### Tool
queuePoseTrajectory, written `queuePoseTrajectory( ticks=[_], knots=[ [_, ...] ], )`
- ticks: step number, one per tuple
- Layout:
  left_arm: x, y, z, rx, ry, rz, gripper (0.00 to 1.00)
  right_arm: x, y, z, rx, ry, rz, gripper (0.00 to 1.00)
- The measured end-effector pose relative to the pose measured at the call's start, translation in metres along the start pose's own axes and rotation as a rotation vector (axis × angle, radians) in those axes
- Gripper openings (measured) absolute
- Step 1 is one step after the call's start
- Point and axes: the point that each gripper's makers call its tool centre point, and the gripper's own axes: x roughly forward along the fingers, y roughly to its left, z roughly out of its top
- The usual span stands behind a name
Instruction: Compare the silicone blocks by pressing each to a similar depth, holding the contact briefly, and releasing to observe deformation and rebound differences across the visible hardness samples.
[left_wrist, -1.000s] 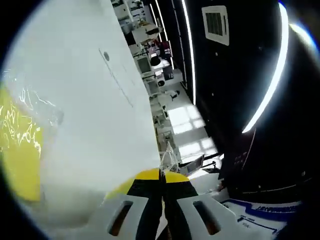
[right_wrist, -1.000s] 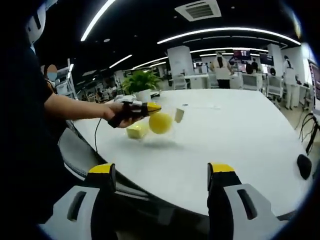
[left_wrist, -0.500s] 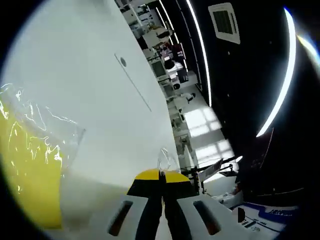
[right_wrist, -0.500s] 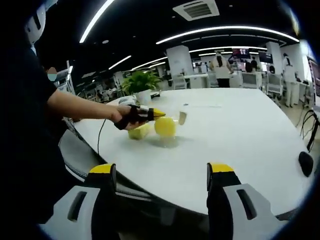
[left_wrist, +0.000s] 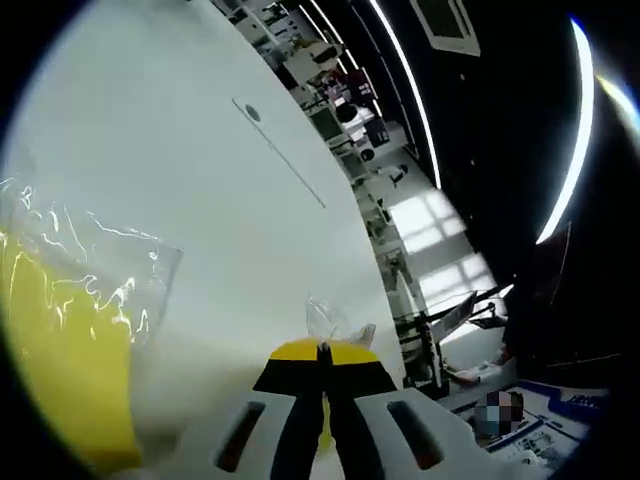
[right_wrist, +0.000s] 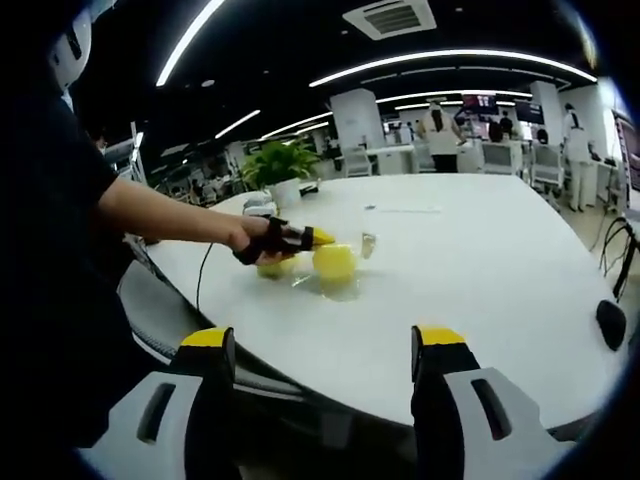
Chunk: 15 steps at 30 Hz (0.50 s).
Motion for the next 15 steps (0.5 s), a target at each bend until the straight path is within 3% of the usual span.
queuePoseTrajectory(
  ticks=[3, 10, 15],
  knots=[
    [0.004, 0.006, 0.0, 0.061, 0.006, 0.049, 0.0, 0.0, -0.001, -0.002, 0.005, 0.006, -0.008, 0.65],
    [0.013, 0.012, 0.0, 0.194, 0.057, 0.095, 0.0, 0.002, 0.002, -0.003, 0.003, 0.011, 0.003, 0.65],
    [0.019, 0.013, -0.003, 0.228, 0.097, 0.103, 0.0, 0.004, 0.001, -0.002, 0.006, 0.016, 0.006, 0.64]
  ],
)
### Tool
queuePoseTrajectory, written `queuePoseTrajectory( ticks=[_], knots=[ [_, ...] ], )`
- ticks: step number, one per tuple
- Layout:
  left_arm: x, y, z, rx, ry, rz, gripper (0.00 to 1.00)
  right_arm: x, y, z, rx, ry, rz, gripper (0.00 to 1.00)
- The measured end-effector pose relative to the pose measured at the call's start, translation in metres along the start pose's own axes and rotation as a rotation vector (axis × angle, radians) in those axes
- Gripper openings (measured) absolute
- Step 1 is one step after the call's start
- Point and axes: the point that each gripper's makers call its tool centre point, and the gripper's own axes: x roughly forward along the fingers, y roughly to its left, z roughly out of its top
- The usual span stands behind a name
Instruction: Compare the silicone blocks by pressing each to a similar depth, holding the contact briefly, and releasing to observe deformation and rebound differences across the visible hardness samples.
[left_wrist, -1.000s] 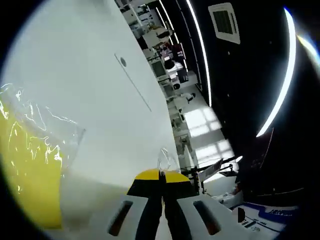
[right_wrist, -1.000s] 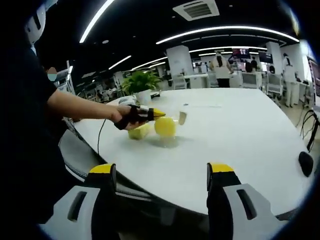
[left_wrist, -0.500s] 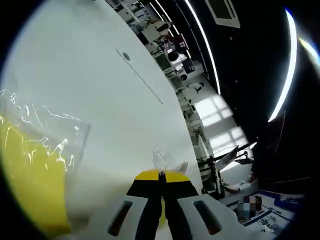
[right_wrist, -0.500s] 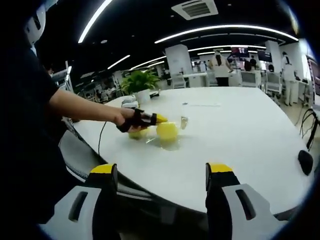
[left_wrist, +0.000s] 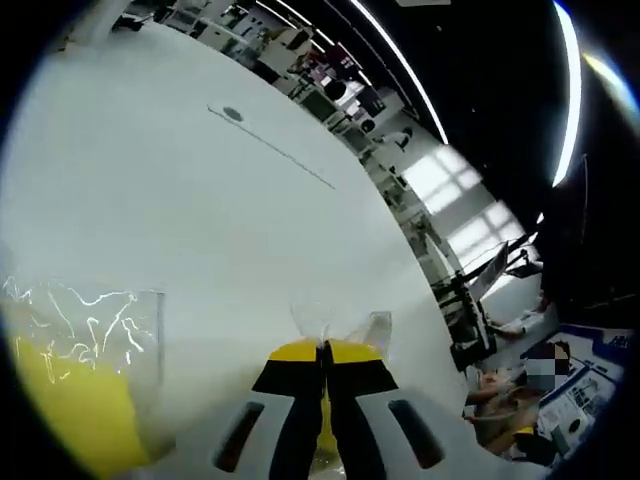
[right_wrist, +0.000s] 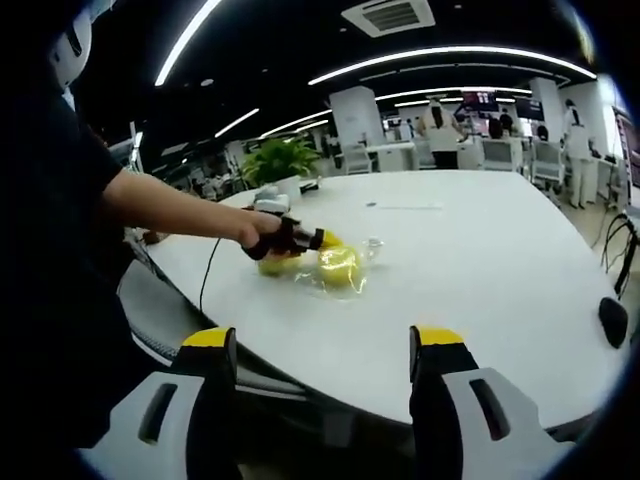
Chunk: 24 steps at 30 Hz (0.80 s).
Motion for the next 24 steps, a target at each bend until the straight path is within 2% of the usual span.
queuePoseTrajectory(
  ticks=[1, 3, 6, 15, 20, 24],
  knots=[
    [0.002, 0.002, -0.003, 0.013, 0.027, 0.006, 0.0, 0.001, 0.0, 0.001, -0.002, 0.001, 0.0, 0.64],
    [0.004, 0.007, -0.004, 0.038, 0.034, 0.041, 0.0, 0.001, -0.001, 0.003, -0.007, 0.0, -0.001, 0.64],
    [0.006, 0.006, -0.003, 0.022, 0.034, 0.026, 0.0, 0.002, -0.002, 0.005, -0.006, -0.006, 0.0, 0.64],
    [0.002, 0.008, -0.005, 0.02, 0.05, 0.046, 0.1, 0.004, -0.001, 0.002, -0.005, 0.013, 0.005, 0.64],
    [-0.008, 0.011, 0.001, 0.044, 0.054, 0.065, 0.13, 0.003, 0.005, 0.008, -0.021, 0.0, 0.018, 0.65],
    [-0.015, 0.008, 0.004, 0.037, 0.053, 0.056, 0.16, 0.003, 0.004, 0.009, -0.015, 0.003, 0.013, 0.65]
  ],
)
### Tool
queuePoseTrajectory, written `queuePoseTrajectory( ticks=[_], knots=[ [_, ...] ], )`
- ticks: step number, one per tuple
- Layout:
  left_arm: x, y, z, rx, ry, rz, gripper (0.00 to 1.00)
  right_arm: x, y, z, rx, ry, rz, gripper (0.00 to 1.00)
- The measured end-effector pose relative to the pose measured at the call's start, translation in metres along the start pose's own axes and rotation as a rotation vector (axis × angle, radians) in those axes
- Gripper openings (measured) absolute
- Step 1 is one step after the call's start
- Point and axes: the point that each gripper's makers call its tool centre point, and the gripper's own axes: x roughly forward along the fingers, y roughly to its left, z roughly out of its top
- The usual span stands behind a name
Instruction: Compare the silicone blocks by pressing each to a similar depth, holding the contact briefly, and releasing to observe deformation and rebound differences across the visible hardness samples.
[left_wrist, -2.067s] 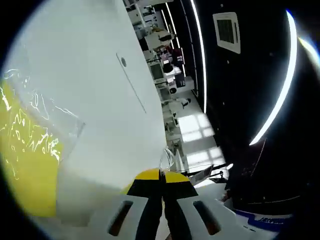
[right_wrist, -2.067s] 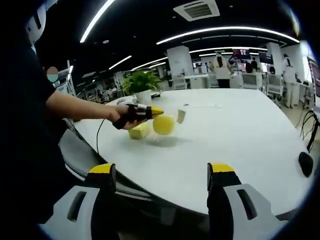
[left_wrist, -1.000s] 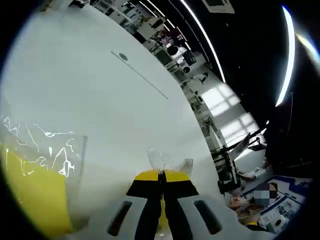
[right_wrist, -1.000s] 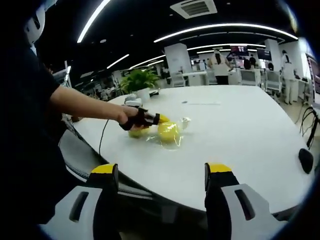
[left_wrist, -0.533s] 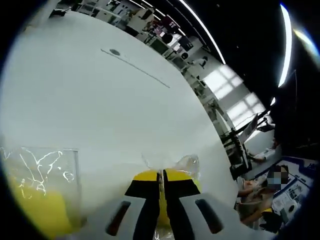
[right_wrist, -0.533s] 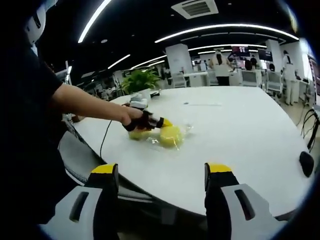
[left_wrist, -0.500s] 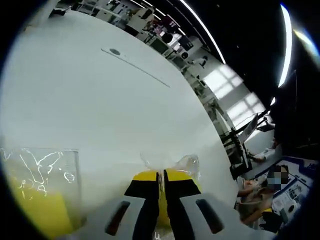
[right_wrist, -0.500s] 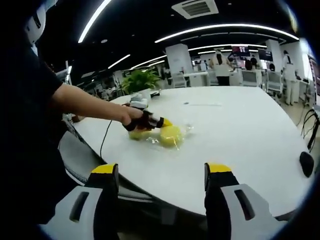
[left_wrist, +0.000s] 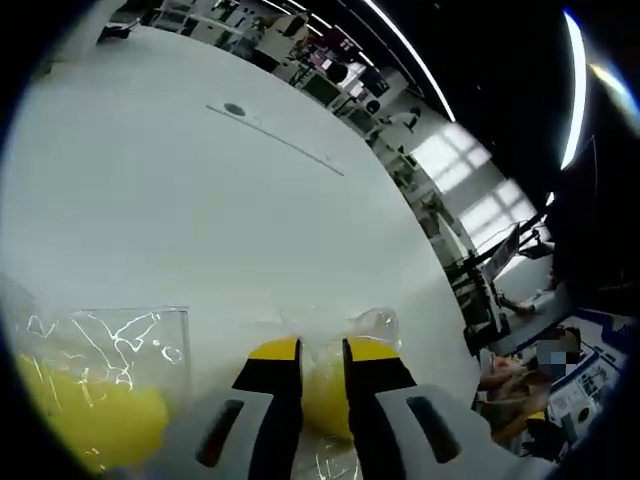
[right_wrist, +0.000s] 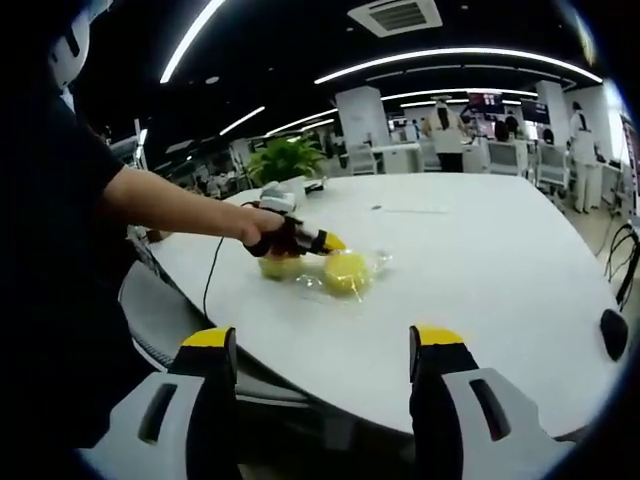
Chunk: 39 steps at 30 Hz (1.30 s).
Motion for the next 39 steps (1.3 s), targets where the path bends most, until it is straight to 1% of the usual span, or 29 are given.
queuePoseTrajectory(
  ticks=[1, 2, 4, 6, 8, 9, 11, 15, 17, 19, 20, 21, 22, 23, 24, 25, 28, 30, 31, 32, 33, 34, 35, 37, 38, 39],
  knots=[
    [-0.002, -0.002, 0.001, 0.016, -0.003, -0.004, 0.17, 0.0, 0.0, 0.0, -0.001, 0.004, -0.007, 0.65],
    [-0.003, -0.004, 0.004, 0.051, -0.011, -0.006, 0.19, 0.0, 0.0, 0.001, -0.007, 0.005, -0.01, 0.65],
    [-0.006, -0.005, 0.007, 0.065, -0.019, 0.002, 0.23, 0.001, 0.002, 0.005, -0.012, -0.01, -0.01, 0.66],
    [-0.009, -0.008, 0.009, 0.082, -0.021, -0.006, 0.26, 0.001, 0.003, 0.008, -0.005, -0.022, -0.007, 0.66],
    [-0.014, -0.01, 0.013, 0.143, -0.021, -0.011, 0.27, 0.001, 0.006, 0.01, -0.012, -0.029, -0.007, 0.66],
    [-0.019, -0.008, 0.015, 0.187, -0.02, 0.0, 0.28, 0.001, 0.006, 0.011, -0.016, -0.033, -0.007, 0.66],
    [-0.028, -0.007, 0.022, 0.238, -0.035, 0.013, 0.31, 0.002, 0.006, 0.012, -0.014, -0.035, -0.005, 0.66],
    [-0.045, -0.003, 0.032, 0.299, -0.066, 0.013, 0.37, 0.008, 0.003, 0.014, -0.012, -0.039, -0.011, 0.65],
    [-0.057, 0.002, 0.039, 0.333, -0.092, 0.022, 0.39, 0.012, 0.003, 0.018, -0.018, -0.046, -0.012, 0.66],
    [-0.07, 0.004, 0.045, 0.358, -0.114, 0.015, 0.43, 0.017, 0.003, 0.021, -0.024, -0.05, -0.011, 0.66],
    [-0.077, 0.004, 0.049, 0.388, -0.133, 0.012, 0.45, 0.019, 0.002, 0.022, -0.025, -0.051, -0.011, 0.66],
    [-0.086, 0.004, 0.054, 0.453, -0.141, 0.011, 0.47, 0.021, 0.002, 0.022, -0.025, -0.052, -0.01, 0.66],
    [-0.095, 0.007, 0.056, 0.497, -0.142, 0.026, 0.49, 0.023, 0.002, 0.023, -0.021, -0.056, -0.008, 0.66],
    [-0.102, 0.009, 0.059, 0.516, -0.148, 0.039, 0.5, 0.026, 0.002, 0.024, -0.015, -0.059, -0.004, 0.66],
    [-0.108, 0.009, 0.06, 0.525, -0.156, 0.033, 0.53, 0.028, 0.002, 0.025, -0.011, -0.062, -0.002, 0.66],
    [-0.114, 0.008, 0.061, 0.515, -0.163, 0.022, 0.55, 0.03, 0.002, 0.026, -0.01, -0.066, 0.001, 0.66],
    [-0.141, 0.006, 0.069, 0.527, -0.224, -0.011, 0.63, 0.032, 0.004, 0.029, -0.015, -0.065, 0.003, 0.66],
    [-0.161, 0.011, 0.072, 0.592, -0.248, -0.001, 0.66, 0.033, 0.003, 0.03, -0.019, -0.068, 0.007, 0.66],
    [-0.173, 0.013, 0.074, 0.64, -0.265, 0.01, 0.67, 0.033, 0.002, 0.03, -0.021, -0.065, 0.009, 0.66],
    [-0.181, 0.015, 0.074, 0.635, -0.277, 0.016, 0.68, 0.034, 0.001, 0.03, -0.022, -0.06, 0.009, 0.66],
    [-0.192, 0.015, 0.075, 0.598, -0.297, 0.009, 0.68, 0.036, -0.001, 0.029, -0.025, -0.056, 0.007, 0.66],
    [-0.198, 0.011, 0.076, 0.549, -0.321, -0.016, 0.7, 0.036, -0.002, 0.03, -0.026, -0.056, 0.006, 0.66],
    [-0.208, 0.005, 0.075, 0.538, -0.336, -0.053, 0.72, 0.038, -0.003, 0.031, -0.025, -0.056, 0.007, 0.66],
    [-0.221, 0.002, 0.076, 0.608, -0.355, -0.052, 0.77, 0.041, -0.005, 0.034, -0.025, -0.056, 0.009, 0.66],
    [-0.23, -0.002, 0.074, 0.659, -0.36, -0.06, 0.78, 0.043, -0.006, 0.035, -0.027, -0.056, 0.009, 0.66],
    [-0.235, -0.006, 0.073, 0.685, -0.366, -0.072, 0.81, 0.045, -0.006, 0.037, -0.032, -0.055, 0.01, 0.66]
  ],
)
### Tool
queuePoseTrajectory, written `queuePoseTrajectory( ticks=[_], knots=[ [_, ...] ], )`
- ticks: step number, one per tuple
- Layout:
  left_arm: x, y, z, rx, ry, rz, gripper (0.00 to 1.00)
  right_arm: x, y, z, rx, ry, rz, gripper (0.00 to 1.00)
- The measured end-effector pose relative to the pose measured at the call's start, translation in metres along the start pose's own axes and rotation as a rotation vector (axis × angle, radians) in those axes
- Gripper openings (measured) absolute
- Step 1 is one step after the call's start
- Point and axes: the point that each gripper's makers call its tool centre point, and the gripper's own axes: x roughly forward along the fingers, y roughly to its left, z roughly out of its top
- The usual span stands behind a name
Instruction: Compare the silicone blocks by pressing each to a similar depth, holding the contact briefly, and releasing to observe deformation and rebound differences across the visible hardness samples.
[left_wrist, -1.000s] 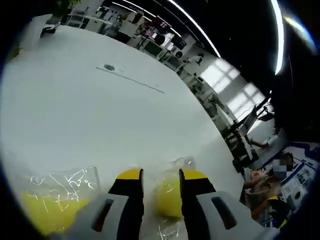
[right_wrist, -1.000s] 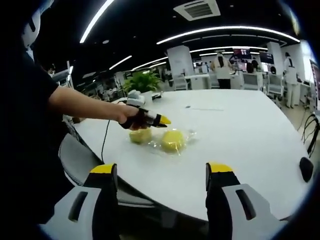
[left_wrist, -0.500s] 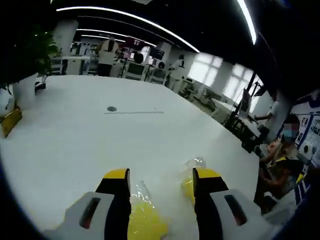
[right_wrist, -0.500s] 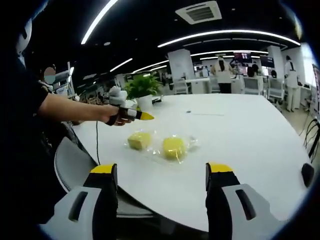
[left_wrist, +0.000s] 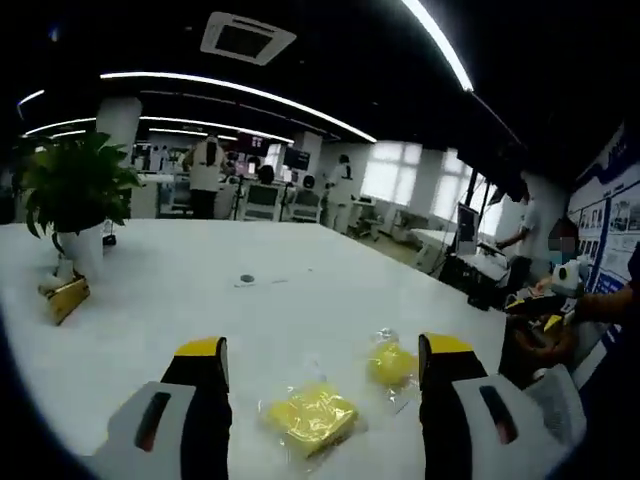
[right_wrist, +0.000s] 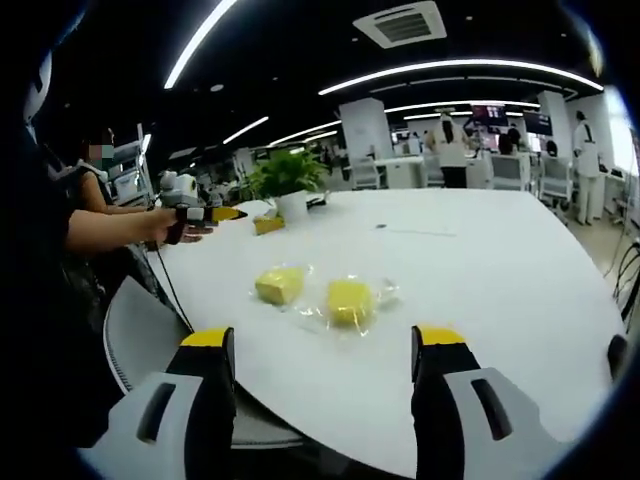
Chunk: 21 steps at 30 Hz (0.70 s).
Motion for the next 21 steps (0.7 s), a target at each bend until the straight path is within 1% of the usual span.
queuePoseTrajectory(
  ticks=[1, 2, 3, 4, 6, 7, 9, 10, 11, 12, 13, 14, 15, 17, 18, 19, 21],
  knots=[
    [-0.004, -0.003, 0.002, 0.011, -0.011, -0.021, 0.84, 0.001, 0.0, 0.001, -0.005, -0.002, 0.001, 0.66],
    [-0.011, -0.007, 0.004, -0.014, -0.025, -0.039, 0.9, 0.003, 0.0, 0.002, -0.008, -0.004, 0.003, 0.66],
    [-0.018, -0.012, 0.009, -0.037, -0.056, -0.07, 0.93, 0.005, -0.001, 0.003, -0.012, -0.005, 0.004, 0.66],
    [-0.021, -0.014, 0.009, -0.032, -0.061, -0.08, 0.93, 0.006, 0.0, 0.004, -0.015, -0.005, 0.006, 0.66],
    [-0.034, -0.018, 0.006, 0.014, -0.058, -0.096, 0.9, 0.007, 0.0, 0.006, -0.018, -0.012, 0.01, 0.66],
    [-0.041, -0.021, -0.001, 0.068, -0.029, -0.099, 0.9, 0.008, 0.0, 0.005, -0.017, -0.014, 0.01, 0.67],
    [-0.053, -0.023, -0.017, 0.115, 0.027, -0.088, 0.93, 0.009, 0.0, 0.004, -0.019, -0.011, 0.01, 0.67],
    [-0.057, -0.025, -0.024, 0.123, 0.048, -0.092, 0.96, 0.009, 0.0, 0.002, -0.025, -0.005, 0.01, 0.68],
    [-0.063, -0.026, -0.03, 0.122, 0.057, -0.084, 0.99, 0.01, 0.001, 0.0, -0.03, -0.003, 0.013, 0.7],
    [-0.068, -0.029, -0.033, 0.13, 0.059, -0.097, 0.99, 0.011, 0.002, -0.001, -0.037, -0.002, 0.02, 0.73],
    [-0.074, -0.033, -0.038, 0.114, 0.067, -0.115, 0.99, 0.012, 0.003, -0.002, -0.037, -0.004, 0.022, 0.79],
    [-0.077, -0.035, -0.042, 0.101, 0.076, -0.12, 0.99, 0.012, 0.004, -0.002, -0.034, -0.014, 0.03, 0.82],
    [-0.08, -0.037, -0.046, 0.105, 0.083, -0.118, 0.99, 0.013, 0.006, -0.002, -0.032, -0.018, 0.035, 0.86],
    [-0.087, -0.038, -0.055, 0.168, 0.113, -0.102, 0.99, 0.013, 0.007, -0.005, -0.029, -0.005, 0.046, 0.92],
    [-0.09, -0.042, -0.057, 0.167, 0.118, -0.106, 0.99, 0.013, 0.007, -0.008, -0.034, 0.003, 0.048, 0.96],
    [-0.092, -0.045, -0.058, 0.16, 0.116, -0.111, 0.99, 0.011, 0.007, -0.012, -0.035, 0.019, 0.048, 0.96],
    [-0.099, -0.053, -0.062, 0.15, 0.125, -0.13, 0.99, 0.01, 0.006, -0.014, -0.033, 0.023, 0.055, 0.96]
  ],
)
